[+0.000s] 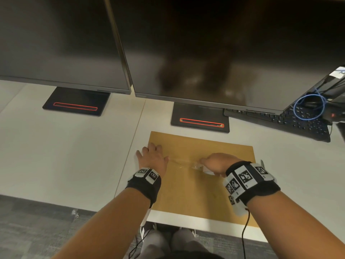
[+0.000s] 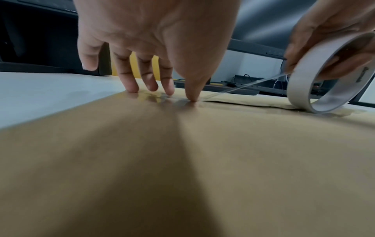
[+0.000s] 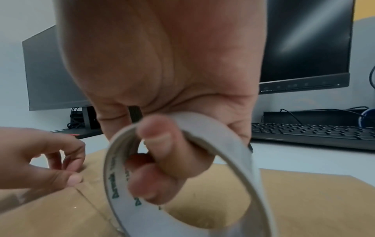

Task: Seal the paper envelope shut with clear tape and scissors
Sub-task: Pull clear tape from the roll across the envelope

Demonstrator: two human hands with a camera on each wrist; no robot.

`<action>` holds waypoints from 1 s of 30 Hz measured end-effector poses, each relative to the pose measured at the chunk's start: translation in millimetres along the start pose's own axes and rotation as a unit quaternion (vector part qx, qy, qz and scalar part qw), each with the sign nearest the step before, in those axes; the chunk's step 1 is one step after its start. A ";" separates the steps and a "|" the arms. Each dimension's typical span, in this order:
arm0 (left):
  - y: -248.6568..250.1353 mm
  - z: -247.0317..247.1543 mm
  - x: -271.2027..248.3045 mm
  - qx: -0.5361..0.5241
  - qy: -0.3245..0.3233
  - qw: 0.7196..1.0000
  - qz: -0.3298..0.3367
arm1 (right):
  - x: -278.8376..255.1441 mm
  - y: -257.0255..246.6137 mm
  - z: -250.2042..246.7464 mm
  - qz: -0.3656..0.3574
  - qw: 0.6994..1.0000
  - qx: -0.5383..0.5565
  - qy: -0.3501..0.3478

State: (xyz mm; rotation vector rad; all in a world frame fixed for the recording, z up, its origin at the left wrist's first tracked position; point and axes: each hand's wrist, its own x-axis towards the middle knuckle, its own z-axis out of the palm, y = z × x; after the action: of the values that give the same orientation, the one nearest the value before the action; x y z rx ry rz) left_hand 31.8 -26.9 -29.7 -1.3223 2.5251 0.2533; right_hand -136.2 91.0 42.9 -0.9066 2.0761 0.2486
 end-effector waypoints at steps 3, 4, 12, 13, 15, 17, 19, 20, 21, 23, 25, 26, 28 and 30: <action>9.5 2.7 1.9 -0.015 0.016 0.998 0.067 | -0.7 5.3 -4.0 -0.015 1.000 -0.002 0.003; 13.2 4.3 2.2 -0.023 0.009 0.995 0.095 | -0.5 7.4 -5.3 -0.019 1.000 -0.005 0.008; 16.5 15.2 1.9 -0.081 0.027 0.992 0.092 | 6.9 15.7 -3.0 -0.016 0.999 0.034 0.027; 17.3 15.7 1.0 -0.077 0.035 0.992 0.089 | 9.4 13.2 -0.2 -0.010 0.999 0.029 0.038; 17.9 17.3 0.3 -0.068 0.047 0.993 0.088 | 13.2 8.5 4.5 0.004 0.998 0.009 0.055; 17.3 19.1 2.1 -0.068 0.043 0.993 0.083 | 17.2 6.4 7.4 0.031 0.997 -0.021 0.065; 16.3 20.1 4.7 -0.074 0.037 0.994 0.077 | 20.7 6.5 8.5 0.062 0.995 -0.045 0.070; 16.3 20.1 5.0 -0.077 0.040 0.993 0.076 | 22.3 6.1 8.5 0.068 0.994 -0.051 0.070; 16.7 19.4 4.5 -0.077 0.042 0.993 0.075 | 23.1 5.2 8.6 0.070 0.994 -0.056 0.069; 17.8 19.1 3.5 -0.071 0.043 0.993 0.079 | 22.7 1.1 9.4 0.067 0.993 -0.072 0.067; 21.0 17.4 1.6 -0.065 0.040 0.993 0.085 | 20.9 -2.6 10.6 0.056 0.992 -0.097 0.066; 23.5 16.8 1.1 -0.066 0.040 0.993 0.090 | 19.4 -3.2 10.4 0.049 0.991 -0.106 0.061; 29.7 17.3 1.1 -0.071 0.035 0.990 0.114 | 17.2 -0.2 9.6 0.031 0.993 -0.107 0.036; 34.8 18.0 1.2 -0.083 0.027 0.987 0.132 | 16.7 7.2 7.0 0.004 0.996 -0.087 0.010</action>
State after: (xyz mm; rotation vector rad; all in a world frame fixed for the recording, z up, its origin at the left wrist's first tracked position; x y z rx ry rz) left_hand 5.4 -3.1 -46.3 -1.0578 2.7756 0.4982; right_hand -143.3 90.8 24.8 -1.0069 2.1019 0.4312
